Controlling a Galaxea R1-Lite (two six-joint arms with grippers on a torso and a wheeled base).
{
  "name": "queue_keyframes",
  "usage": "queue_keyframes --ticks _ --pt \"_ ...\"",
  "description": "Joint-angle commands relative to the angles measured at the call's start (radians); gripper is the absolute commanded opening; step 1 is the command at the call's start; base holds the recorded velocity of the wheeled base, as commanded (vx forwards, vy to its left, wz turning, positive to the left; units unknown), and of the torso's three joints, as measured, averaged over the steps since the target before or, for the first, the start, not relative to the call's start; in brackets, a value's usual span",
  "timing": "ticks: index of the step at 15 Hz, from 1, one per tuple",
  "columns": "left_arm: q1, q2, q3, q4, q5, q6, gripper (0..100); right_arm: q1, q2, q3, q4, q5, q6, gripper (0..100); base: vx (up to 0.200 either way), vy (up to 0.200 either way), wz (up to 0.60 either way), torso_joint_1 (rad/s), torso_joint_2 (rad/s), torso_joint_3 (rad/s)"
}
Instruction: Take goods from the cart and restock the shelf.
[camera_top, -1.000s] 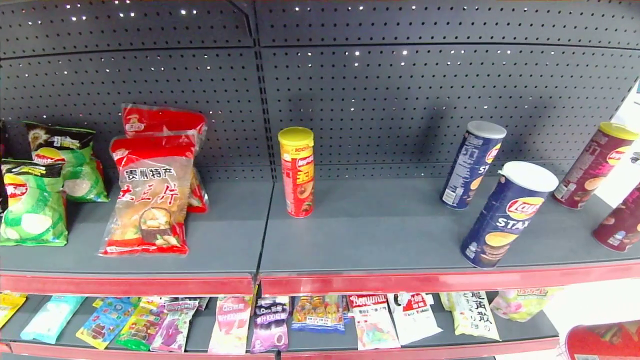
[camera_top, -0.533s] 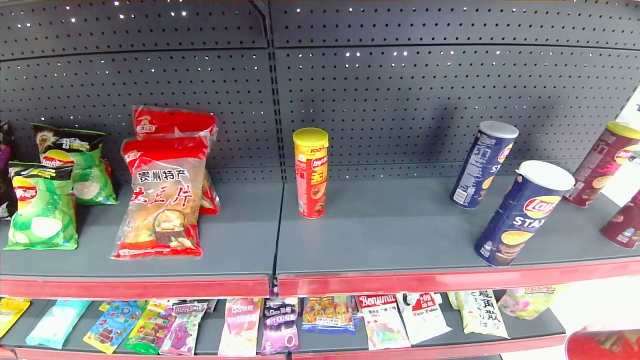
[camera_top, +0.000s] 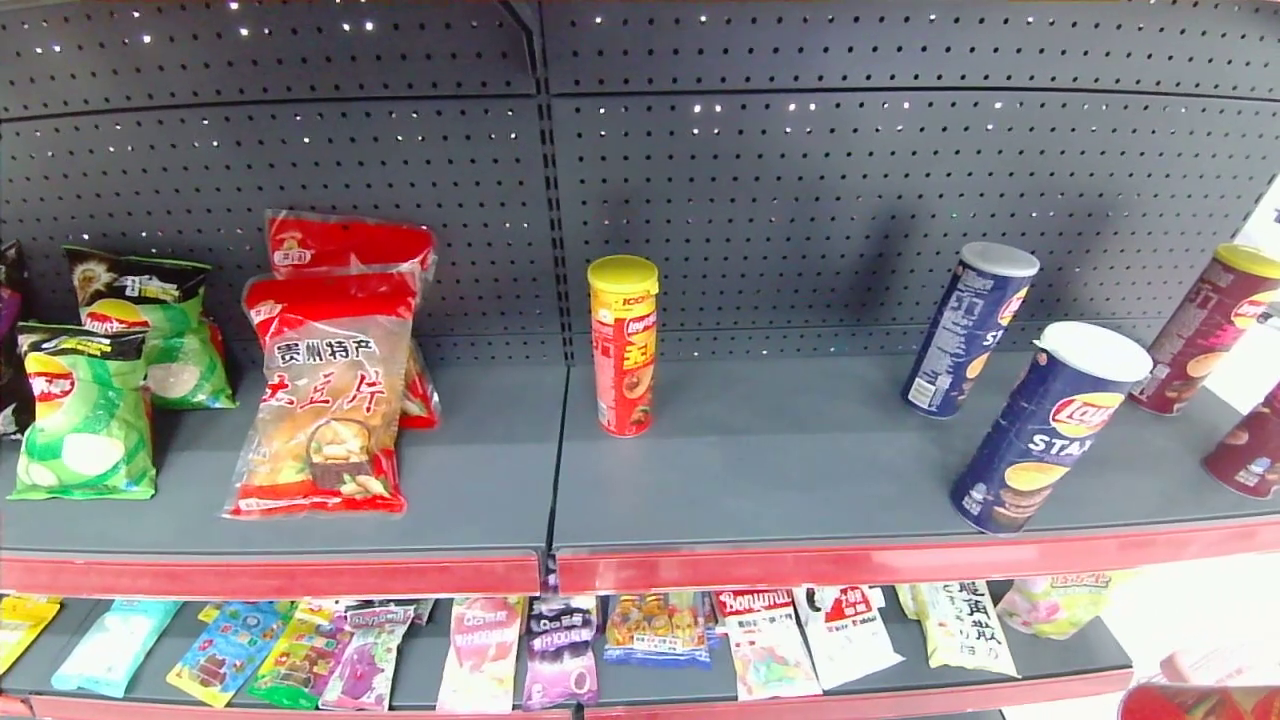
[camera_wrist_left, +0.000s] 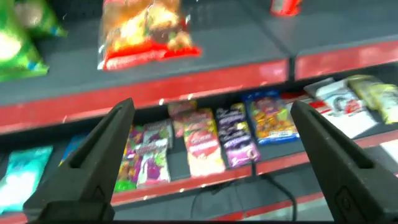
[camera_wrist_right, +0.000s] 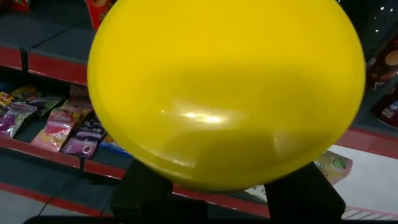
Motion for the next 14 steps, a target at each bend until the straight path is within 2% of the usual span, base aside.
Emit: queue_keyframes --ticks 1,2,3,5,6,7,9,11,13,14 --pt "-0.031 0.525 -0.427 0.033 -0.041 -0.150 100 -0.009 0.026 0.013 0.000 -0.014 0.000 0 0.000 0.000 0.00 0.000 0.00 0.000" --pt "-0.077 0.669 -0.470 -0.032 -0.122 -0.140 100 -0.009 0.033 0.019 0.000 -0.016 -0.002 0 0.000 0.000 0.00 0.000 0.00 0.000" --pt "-0.101 0.781 -0.468 -0.151 -0.189 -0.117 100 -0.011 0.040 0.020 0.000 -0.017 -0.002 0 0.000 0.000 0.00 0.000 0.00 0.000" --pt "-0.106 1.080 -0.502 -0.410 -0.240 -0.057 100 -0.016 0.041 0.026 0.000 -0.036 -0.002 0 0.000 0.000 0.00 0.000 0.00 0.000" --pt "-0.111 1.212 -0.556 -0.510 -0.257 -0.049 100 -0.016 0.033 0.043 0.000 -0.036 -0.002 0 0.000 0.000 0.00 0.000 0.00 0.000" --pt "-0.117 1.324 -0.611 -0.568 -0.274 -0.048 100 -0.016 0.030 0.057 -0.002 -0.034 -0.002 0 0.000 0.000 0.00 0.000 0.00 0.000" --pt "-0.167 1.453 -0.717 -0.578 -0.301 -0.048 100 -0.014 0.012 0.086 -0.003 -0.033 0.004 0 0.000 0.000 0.00 0.000 0.00 0.000" --pt "-0.198 1.547 -0.775 -0.587 -0.352 -0.046 100 -0.014 0.013 0.089 -0.003 -0.031 0.014 0 0.000 0.000 0.00 0.000 0.00 0.000" --pt "-0.243 1.657 -0.853 -0.593 -0.347 -0.045 100 -0.014 0.012 0.089 -0.003 -0.034 0.044 0 0.000 0.000 0.00 0.000 0.00 0.000" --pt "-0.247 1.702 -0.881 -0.605 -0.347 -0.043 100 -0.014 0.013 0.091 -0.003 -0.034 0.049 0 0.000 0.000 0.00 0.000 0.00 0.000"
